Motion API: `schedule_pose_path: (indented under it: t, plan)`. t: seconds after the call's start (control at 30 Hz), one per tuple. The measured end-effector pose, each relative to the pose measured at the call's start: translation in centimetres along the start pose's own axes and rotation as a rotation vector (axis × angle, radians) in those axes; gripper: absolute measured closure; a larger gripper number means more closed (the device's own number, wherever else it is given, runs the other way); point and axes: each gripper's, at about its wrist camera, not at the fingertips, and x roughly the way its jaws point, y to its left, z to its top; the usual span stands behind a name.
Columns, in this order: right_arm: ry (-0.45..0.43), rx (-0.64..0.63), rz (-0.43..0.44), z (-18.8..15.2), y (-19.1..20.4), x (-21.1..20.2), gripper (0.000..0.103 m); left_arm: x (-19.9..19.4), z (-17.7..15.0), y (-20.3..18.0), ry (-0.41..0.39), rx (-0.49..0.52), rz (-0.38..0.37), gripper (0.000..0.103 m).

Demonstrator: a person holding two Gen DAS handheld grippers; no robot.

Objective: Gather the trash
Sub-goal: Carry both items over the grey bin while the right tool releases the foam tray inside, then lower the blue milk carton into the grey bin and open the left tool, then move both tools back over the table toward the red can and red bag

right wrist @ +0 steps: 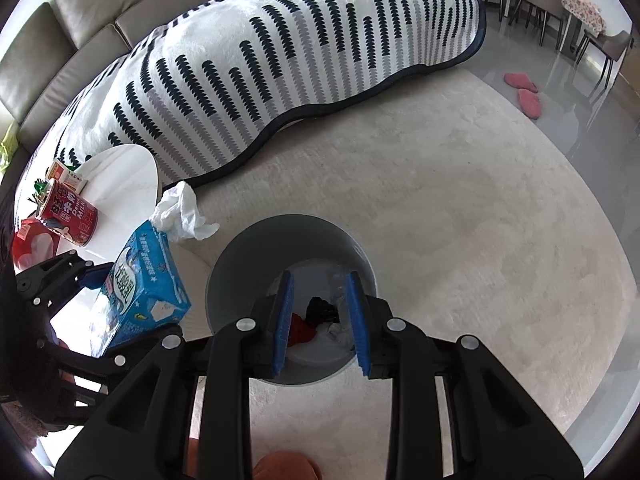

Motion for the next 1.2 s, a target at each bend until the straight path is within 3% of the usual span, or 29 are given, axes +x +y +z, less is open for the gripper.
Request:
schedule_pose_path:
  t: [0.3,0.47,0.7,0.8,1.03,1.2]
  plan:
    - [-0.018,0.034,-0.055,-1.6,-2.3,-2.6,0.071,3.3,2.4,-2.4,0.061,0.047,0.033,0.026]
    - [-0.029,0.050,-0.065,-1.8,-2.5,-3.0,0.058,3.7,2.2,-2.6,0.075,0.063,0.073,0.026]
    - [-0.054,0.058,-0.070,-1.6,-2.2,-4.1,0.056,3.8,2.9,-2.0,0.044,0.009,0.018,0.020]
    - [-0.057,0.061,-0.073,-1.7,-2.4,-4.4,0.056,3.7,3.3,-1.9,0.029,-0.001,0.025,0.014]
    - [-0.060,0.063,-0.064,-1.9,-2.2,-4.6,0.055,2.3,3.3,-1.8,0.004,0.002,0.042,0.012]
    - [-0.075,0.065,-0.031,-1.9,-0.8,-4.7,0.031,-0.6,2.0,-0.8,-0.041,0.001,0.078,0.009]
